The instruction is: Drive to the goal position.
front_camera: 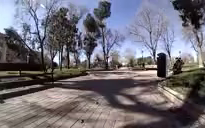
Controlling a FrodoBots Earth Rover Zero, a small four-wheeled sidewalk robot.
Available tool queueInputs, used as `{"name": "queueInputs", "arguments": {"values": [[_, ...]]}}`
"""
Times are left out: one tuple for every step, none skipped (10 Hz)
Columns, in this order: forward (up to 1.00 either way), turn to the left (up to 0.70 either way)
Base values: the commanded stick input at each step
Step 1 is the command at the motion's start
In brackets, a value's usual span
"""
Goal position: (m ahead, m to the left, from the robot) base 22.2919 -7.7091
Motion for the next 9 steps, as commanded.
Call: {"name": "queueInputs", "arguments": {"values": [[0.7, 0.0], [0.7, 0.0], [0.7, 0.0], [0.7, 0.0], [0.7, 0.0], [0.77, 0.0], [0.85, 0.0], [0.85, -0.11], [0.85, -0.34]]}}
